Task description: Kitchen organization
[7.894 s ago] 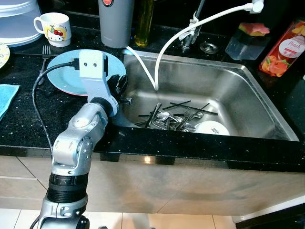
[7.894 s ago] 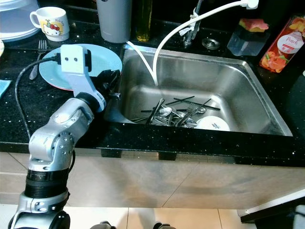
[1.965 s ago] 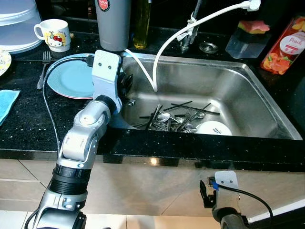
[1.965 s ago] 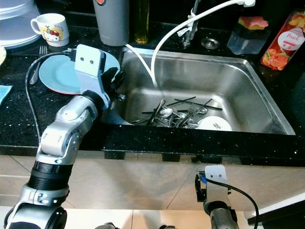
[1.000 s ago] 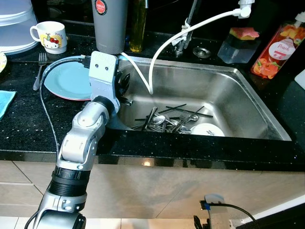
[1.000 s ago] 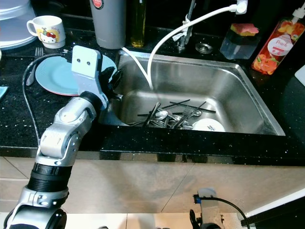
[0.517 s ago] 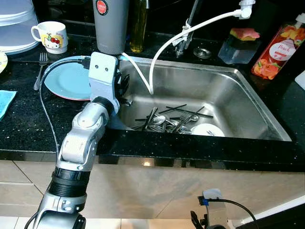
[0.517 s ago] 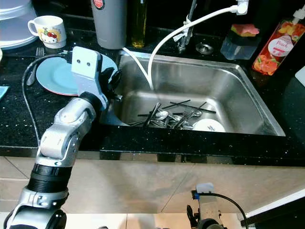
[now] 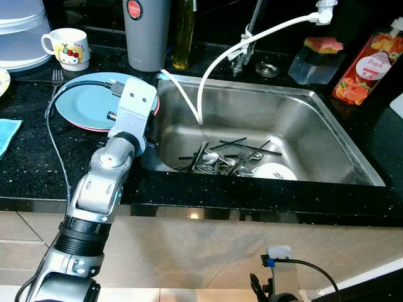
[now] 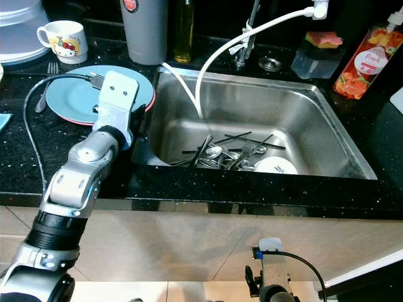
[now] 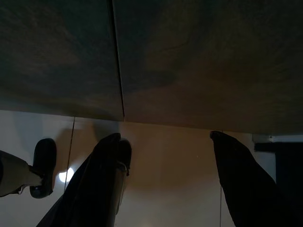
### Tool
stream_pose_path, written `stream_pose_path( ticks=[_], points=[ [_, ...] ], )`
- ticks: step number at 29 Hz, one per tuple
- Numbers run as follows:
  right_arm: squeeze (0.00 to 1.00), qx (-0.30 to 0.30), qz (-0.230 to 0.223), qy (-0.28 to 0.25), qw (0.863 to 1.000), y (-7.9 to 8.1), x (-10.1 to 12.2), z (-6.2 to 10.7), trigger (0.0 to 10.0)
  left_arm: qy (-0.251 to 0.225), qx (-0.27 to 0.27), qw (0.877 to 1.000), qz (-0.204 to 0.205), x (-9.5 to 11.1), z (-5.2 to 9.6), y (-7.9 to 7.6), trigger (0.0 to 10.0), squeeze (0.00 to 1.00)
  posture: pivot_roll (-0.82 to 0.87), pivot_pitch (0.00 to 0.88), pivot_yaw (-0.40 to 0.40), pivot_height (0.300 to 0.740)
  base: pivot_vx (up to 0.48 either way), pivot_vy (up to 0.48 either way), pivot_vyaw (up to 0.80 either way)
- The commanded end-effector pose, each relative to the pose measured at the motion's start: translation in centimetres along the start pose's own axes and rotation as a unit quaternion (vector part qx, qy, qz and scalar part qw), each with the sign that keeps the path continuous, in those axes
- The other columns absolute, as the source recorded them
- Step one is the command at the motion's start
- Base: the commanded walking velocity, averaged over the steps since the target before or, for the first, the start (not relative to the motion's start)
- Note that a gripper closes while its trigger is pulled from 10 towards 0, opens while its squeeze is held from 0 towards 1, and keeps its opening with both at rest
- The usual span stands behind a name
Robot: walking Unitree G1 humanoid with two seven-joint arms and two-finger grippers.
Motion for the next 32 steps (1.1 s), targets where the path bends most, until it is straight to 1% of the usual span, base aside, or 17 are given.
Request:
stream_pose_path(
  ticks=[1, 2, 3, 4, 5, 6, 11, 12, 14, 15, 18, 21, 25, 27, 28, 31, 32],
  points=[
    [0.0, -0.011, -0.003, 0.002, 1.0, -0.6, -0.1, 0.2, 10.0, -0.011, -0.009, 0.997, -0.072, 0.5, 0.1, -0.4, 10.0, 0.0, 0.16, 0.07, -0.11, 0.74, 0.0, 0.0, 0.0],
    [0.0, -0.011, -0.003, 0.002, 1.0, -0.6, -0.1, 0.2, 10.0, -0.011, -0.009, 0.997, -0.072, 0.5, 0.1, -0.4, 10.0, 0.0, 0.16, 0.07, -0.11, 0.74, 0.0, 0.0, 0.0],
    [0.0, -0.012, -0.004, 0.002, 1.0, -0.6, -0.1, 0.2, 10.0, -0.015, -0.009, 0.995, -0.1, 0.7, 0.1, -0.4, 10.0, 0.0, 0.16, 0.07, -0.11, 0.74, 0.0, 0.0, 0.0],
    [0.0, -0.012, -0.005, 0.001, 1.0, -0.6, 0.0, 0.2, 10.0, -0.021, -0.004, 0.989, -0.148, 1.0, 0.1, 0.0, 10.0, 0.0, 0.17, 0.071, -0.11, 0.74, 0.0, 0.0, 0.0],
    [0.0, -0.012, -0.005, 0.001, 1.0, -0.6, 0.0, 0.2, 10.0, -0.021, -0.004, 0.989, -0.148, 1.0, 0.1, 0.0, 10.0, 0.0, 0.17, 0.071, -0.11, 0.74, 0.0, 0.0, 0.0],
    [0.0, -0.012, -0.007, 0.0, 1.0, -0.6, 0.1, 0.1, 10.0, -0.019, 0.001, 0.986, -0.168, 1.2, 0.0, 0.3, 10.0, 0.0, 0.17, 0.073, -0.111, 0.74, 0.0, 0.0, 0.0],
    [0.0, -0.012, -0.007, -0.001, 1.0, -0.5, 0.1, 0.1, 10.0, -0.01, 0.003, 0.983, -0.184, 1.1, 0.1, 0.6, 10.0, 0.0, 0.17, 0.076, -0.108, 0.74, 0.0, 0.0, 0.0],
    [0.0, -0.009, -0.009, -0.001, 1.0, -0.2, 0.1, -0.1, 10.0, 0.003, 0.009, 0.979, -0.206, 0.7, 0.2, 1.1, 10.0, 0.0, 0.18, 0.078, -0.109, 0.74, 0.0, 0.0, 0.0],
    [0.0, -0.009, -0.009, -0.001, 1.0, -0.2, 0.1, -0.1, 10.0, 0.003, 0.009, 0.979, -0.206, 0.7, 0.2, 1.1, 10.0, 0.0, 0.18, 0.078, -0.109, 0.74, 0.0, 0.0, 0.0],
    [0.0, -0.008, -0.009, -0.001, 1.0, -0.1, 0.1, -0.1, 10.0, 0.007, 0.013, 0.976, -0.219, 0.5, 0.2, 1.3, 10.0, 0.0, 0.19, 0.077, -0.108, 0.74, 0.0, 0.0, 0.0],
    [0.0, -0.005, -0.011, -0.001, 1.0, 0.2, 0.1, -0.3, 10.0, 0.024, 0.006, 0.973, -0.231, -0.2, 0.3, 1.4, 10.0, 0.0, 0.19, 0.08, -0.107, 0.74, 0.0, 0.0, 0.0],
    [0.0, -0.004, -0.012, -0.001, 1.0, 0.3, 0.0, -0.4, 10.0, 0.033, -0.011, 0.97, -0.239, -0.6, 0.5, 1.0, 10.0, 0.0, 0.19, 0.08, -0.104, 0.74, 0.0, 0.0, 0.0],
    [0.0, -0.006, -0.012, -0.001, 1.0, 0.1, 0.0, -0.4, 10.0, 0.009, -0.018, 0.965, -0.263, 0.2, 0.5, 0.6, 10.0, 0.0, 0.19, 0.081, -0.104, 0.74, 0.0, 0.0, 0.0],
    [0.0, -0.006, -0.012, 0.0, 1.0, 0.1, -0.1, -0.4, 10.0, -0.018, -0.018, 0.959, -0.284, 1.1, 0.6, 0.1, 10.0, 0.0, 0.19, 0.083, -0.103, 0.74, 0.0, 0.0, 0.0],
    [0.0, -0.006, -0.012, -0.001, 1.0, 0.1, -0.1, -0.4, 10.0, -0.03, -0.016, 0.959, -0.281, 1.4, 0.6, -0.2, 10.0, 0.0, 0.19, 0.083, -0.103, 0.74, 0.0, 0.0, 0.0],
    [0.0, -0.006, -0.013, -0.001, 1.0, 0.2, -0.1, -0.5, 10.0, -0.062, -0.001, 0.97, -0.234, 2.4, 0.7, -0.7, 10.0, 0.0, 0.19, 0.083, -0.103, 0.74, 0.0, 0.0, 0.0],
    [0.0, -0.006, -0.013, -0.001, 1.0, 0.2, -0.1, -0.5, 10.0, -0.062, -0.001, 0.97, -0.234, 2.4, 0.7, -0.7, 10.0, 0.0, 0.19, 0.083, -0.103, 0.74, 0.0, 0.0, 0.0]
  ],
)
Point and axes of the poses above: a point about 5 cm out from each wrist's last joint towards the gripper, its own z axis pointing back from the gripper into the wrist, its own x axis along the axis of the wrist's last joint, y = z × x, the point moved 3 cm from there along -z, pointing out of the wrist towards the gripper, and after that the axes turned 13 degrees about -z, right-handed, at the moved point
